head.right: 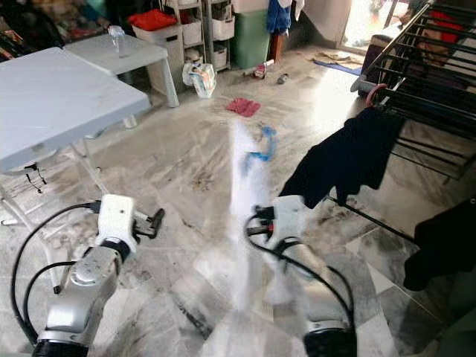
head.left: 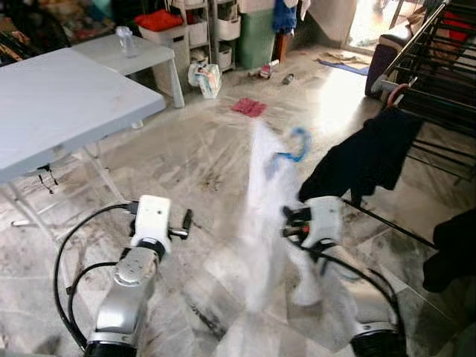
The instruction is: Hang hanger
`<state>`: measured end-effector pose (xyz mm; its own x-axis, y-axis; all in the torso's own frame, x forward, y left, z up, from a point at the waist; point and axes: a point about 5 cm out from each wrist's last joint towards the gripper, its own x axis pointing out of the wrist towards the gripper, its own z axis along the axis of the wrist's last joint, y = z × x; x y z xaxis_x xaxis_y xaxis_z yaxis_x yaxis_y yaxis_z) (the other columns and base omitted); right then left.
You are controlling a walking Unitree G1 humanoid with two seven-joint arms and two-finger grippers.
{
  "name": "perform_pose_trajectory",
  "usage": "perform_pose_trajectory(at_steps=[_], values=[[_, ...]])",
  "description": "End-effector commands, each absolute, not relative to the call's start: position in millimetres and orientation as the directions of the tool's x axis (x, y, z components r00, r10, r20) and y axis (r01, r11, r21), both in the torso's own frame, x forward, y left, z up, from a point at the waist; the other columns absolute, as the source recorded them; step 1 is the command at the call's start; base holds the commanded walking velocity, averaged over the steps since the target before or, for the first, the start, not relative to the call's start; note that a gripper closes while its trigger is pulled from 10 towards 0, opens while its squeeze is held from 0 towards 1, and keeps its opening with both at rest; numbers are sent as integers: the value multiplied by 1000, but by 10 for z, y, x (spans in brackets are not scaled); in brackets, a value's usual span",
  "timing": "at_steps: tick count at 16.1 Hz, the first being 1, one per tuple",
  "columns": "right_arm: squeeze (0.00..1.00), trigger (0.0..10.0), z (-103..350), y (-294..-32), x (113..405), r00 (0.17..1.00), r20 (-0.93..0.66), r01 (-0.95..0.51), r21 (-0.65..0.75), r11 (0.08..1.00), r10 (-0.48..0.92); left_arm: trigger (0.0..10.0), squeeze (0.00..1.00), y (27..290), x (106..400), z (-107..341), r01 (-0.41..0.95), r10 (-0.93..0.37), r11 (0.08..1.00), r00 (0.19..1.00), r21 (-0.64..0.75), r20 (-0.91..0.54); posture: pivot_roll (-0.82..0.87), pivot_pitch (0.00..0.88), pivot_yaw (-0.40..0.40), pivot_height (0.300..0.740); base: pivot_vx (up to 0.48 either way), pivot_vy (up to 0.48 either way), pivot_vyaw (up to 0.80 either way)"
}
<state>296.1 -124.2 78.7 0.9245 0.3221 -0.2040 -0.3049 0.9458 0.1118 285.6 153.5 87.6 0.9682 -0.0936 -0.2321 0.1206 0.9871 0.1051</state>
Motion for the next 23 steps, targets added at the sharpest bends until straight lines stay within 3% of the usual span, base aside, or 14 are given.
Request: perform_pose_trajectory(at_steps=[1, 8, 23], values=[[0, 10000, 954, -1276, 3040, 939, -134, -307, 95, 947, 318, 10000, 0, 1495, 2882, 900, 123, -96, 987, 968, 103, -232, 7, 0, -26, 740, 0, 0, 0], [0, 10000, 942, -1290, 3023, 941, -137, -298, 92, 950, 308, 10000, 0, 1428, 2899, 906, 150, -125, 984, 964, 93, -235, 0, 0, -19, 740, 0, 0, 0], [0, 10000, 944, -1285, 3049, 939, -143, -302, 87, 949, 312, 10000, 0, 1339, 2928, 928, 176, -157, 982, 963, 67, -218, -4, 0, -21, 740, -207, 0, 0]])
